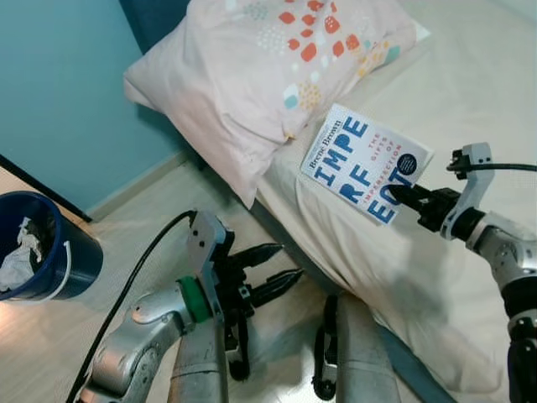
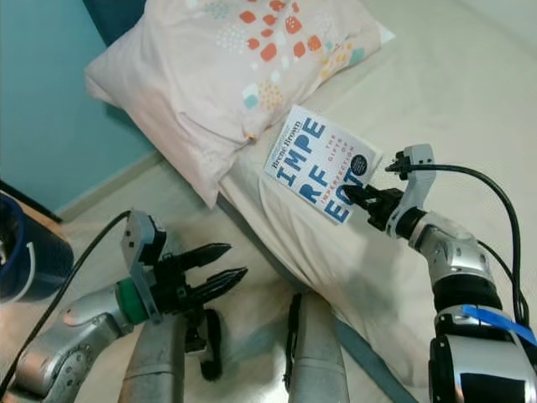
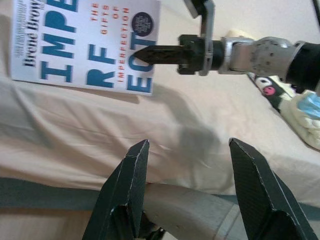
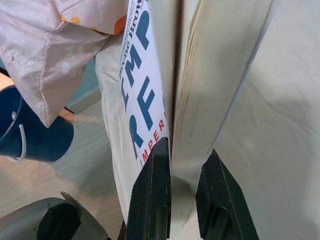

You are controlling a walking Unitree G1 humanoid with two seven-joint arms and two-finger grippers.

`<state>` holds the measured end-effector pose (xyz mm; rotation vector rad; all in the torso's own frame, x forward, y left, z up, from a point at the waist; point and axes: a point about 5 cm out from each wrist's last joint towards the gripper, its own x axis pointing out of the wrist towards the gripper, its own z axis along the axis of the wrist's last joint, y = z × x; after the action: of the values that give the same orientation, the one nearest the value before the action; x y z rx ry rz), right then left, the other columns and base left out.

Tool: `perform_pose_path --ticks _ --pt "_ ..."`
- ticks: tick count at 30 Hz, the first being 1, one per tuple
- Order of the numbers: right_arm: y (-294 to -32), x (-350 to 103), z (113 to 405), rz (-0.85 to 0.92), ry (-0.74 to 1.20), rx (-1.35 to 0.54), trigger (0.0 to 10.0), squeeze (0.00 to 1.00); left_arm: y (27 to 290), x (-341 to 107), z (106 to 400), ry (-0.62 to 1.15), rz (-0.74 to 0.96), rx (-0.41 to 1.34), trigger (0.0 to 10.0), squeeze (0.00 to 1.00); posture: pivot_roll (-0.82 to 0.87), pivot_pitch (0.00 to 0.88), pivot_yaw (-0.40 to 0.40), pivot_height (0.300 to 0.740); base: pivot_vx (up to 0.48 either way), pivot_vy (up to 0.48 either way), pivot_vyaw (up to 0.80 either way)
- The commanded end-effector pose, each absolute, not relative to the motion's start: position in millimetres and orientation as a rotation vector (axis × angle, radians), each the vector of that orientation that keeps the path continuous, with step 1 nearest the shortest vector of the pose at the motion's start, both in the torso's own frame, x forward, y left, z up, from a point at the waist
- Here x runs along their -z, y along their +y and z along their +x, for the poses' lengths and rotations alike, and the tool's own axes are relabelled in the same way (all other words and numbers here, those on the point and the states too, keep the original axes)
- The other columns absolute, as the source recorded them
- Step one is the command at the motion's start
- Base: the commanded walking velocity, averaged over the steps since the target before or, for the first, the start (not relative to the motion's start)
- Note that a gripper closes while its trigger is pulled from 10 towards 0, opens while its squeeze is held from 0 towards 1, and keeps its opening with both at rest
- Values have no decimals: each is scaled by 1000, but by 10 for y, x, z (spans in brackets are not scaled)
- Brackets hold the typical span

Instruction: Clean up the room

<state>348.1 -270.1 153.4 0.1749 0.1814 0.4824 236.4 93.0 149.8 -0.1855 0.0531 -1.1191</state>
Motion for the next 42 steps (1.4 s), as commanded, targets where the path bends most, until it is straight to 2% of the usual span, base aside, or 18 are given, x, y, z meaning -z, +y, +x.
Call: perform_pose_path --ticks 1,12,19,20,21,22,23,24,26,27,30,31,32,33,42 --pt "-2698 -1355 3420 200 235 -483 10000 0 905 -1466 2308 82 -189 1162 10000 0 131 325 91 611 0 0 0" --pt "-2674 -1322 3454 252 234 -528 10000 0 897 -1481 2263 113 -129 1233 10000 0 140 324 97 611 0 0 0" --pt "-2659 -1343 3480 272 221 -531 10000 0 919 -1485 2295 104 -83 1203 10000 0 141 325 98 611 0 0 0" --pt "-2654 -1349 3483 291 217 -534 10000 271 936 -1489 2314 102 -79 1192 10000 0 142 325 95 611 0 0 0" --pt "-2654 -1349 3483 291 217 -534 10000 271 936 -1489 2314 102 -79 1192 10000 0 142 325 95 611 0 0 0" --pt "-2650 -1348 3483 308 217 -540 10000 490 951 -1493 2325 103 -77 1188 10000 0 142 325 96 611 0 0 0" --pt "-2647 -1345 3481 323 217 -544 10000 761 961 -1495 2332 104 -75 1185 10000 0 143 325 95 611 0 0 0" --pt "-2645 -1342 3479 332 217 -548 10000 937 966 -1495 2334 105 -75 1184 10000 0 143 324 95 611 0 0 0" --pt "-2645 -1342 3479 332 217 -548 10000 937 966 -1495 2334 105 -75 1184 10000 0 143 324 95 611 0 0 0" --pt "-2645 -1339 3478 334 218 -549 10000 1000 966 -1494 2333 107 -76 1184 10000 0 143 324 95 611 0 0 0" --pt "-2650 -1334 3473 329 224 -552 10000 1000 961 -1492 2331 109 -79 1187 10000 0 140 322 97 611 0 0 0" --pt "-2655 -1332 3468 322 229 -555 10000 773 958 -1491 2331 109 -80 1189 10000 0 140 322 97 611 0 0 0" --pt "-2663 -1328 3463 310 237 -560 10000 24 956 -1491 2329 111 -80 1192 10000 0 140 322 97 611 0 0 0" --pt "-2674 -1322 3454 299 246 -565 10000 0 955 -1492 2328 112 -79 1195 10000 0 140 322 97 611 0 0 0" --pt "-2856 -1345 3395 261 260 -529 10000 0 916 -1496 2320 114 -82 1214 10000 0 133 311 99 611 0 0 0"
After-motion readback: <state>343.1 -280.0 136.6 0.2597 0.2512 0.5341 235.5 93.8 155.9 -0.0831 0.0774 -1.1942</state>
